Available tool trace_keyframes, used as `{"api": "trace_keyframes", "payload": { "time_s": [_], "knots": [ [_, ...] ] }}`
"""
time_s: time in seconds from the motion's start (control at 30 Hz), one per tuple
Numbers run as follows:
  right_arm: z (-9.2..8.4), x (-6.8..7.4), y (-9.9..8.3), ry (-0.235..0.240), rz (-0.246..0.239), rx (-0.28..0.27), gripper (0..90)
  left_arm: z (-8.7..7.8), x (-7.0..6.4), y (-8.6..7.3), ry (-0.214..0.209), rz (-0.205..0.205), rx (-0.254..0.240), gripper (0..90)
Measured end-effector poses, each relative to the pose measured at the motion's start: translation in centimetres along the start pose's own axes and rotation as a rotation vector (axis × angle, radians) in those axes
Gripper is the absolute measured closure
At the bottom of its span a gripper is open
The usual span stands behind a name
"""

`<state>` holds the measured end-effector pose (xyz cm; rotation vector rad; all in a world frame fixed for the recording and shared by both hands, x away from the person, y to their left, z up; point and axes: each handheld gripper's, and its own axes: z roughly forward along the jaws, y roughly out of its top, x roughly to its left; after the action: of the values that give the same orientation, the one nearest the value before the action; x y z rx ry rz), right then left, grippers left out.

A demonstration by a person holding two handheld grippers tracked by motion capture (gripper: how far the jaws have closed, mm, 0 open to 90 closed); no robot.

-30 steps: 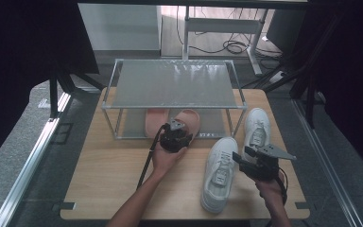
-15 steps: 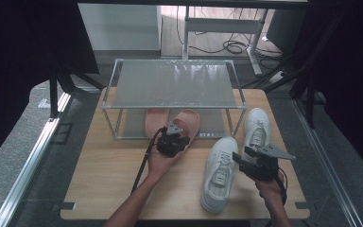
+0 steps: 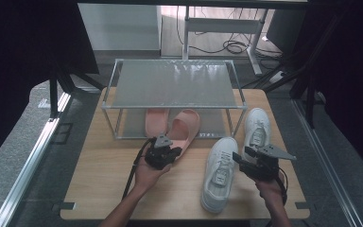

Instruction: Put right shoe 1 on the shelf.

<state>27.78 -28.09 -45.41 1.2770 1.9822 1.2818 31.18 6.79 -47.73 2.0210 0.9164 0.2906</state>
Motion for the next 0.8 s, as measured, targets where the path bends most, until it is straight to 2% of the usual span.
{"api": "trace_keyframes", "payload": {
  "time_s": [0.03,0.27,0.6,0.8],
  "knots": [
    [0.0,0.0,0.0,0.0,0.001,0.001,41.7,-0.7,0.2,-0.8,0.002,0.004,0.008,87.3],
    [0.3,0.2,0.0,0.002,-0.004,0.006,41.7,-2.0,0.7,-3.0,-0.004,-0.016,0.024,87.9],
    [0.3,0.1,-0.1,-0.001,0.0,0.009,41.7,-1.8,2.1,-4.6,0.014,-0.054,0.052,88.2],
    [0.3,0.1,-0.1,-0.002,-0.002,0.01,41.7,-2.0,2.3,-5.2,0.014,-0.057,0.061,88.1]
  ]
}}
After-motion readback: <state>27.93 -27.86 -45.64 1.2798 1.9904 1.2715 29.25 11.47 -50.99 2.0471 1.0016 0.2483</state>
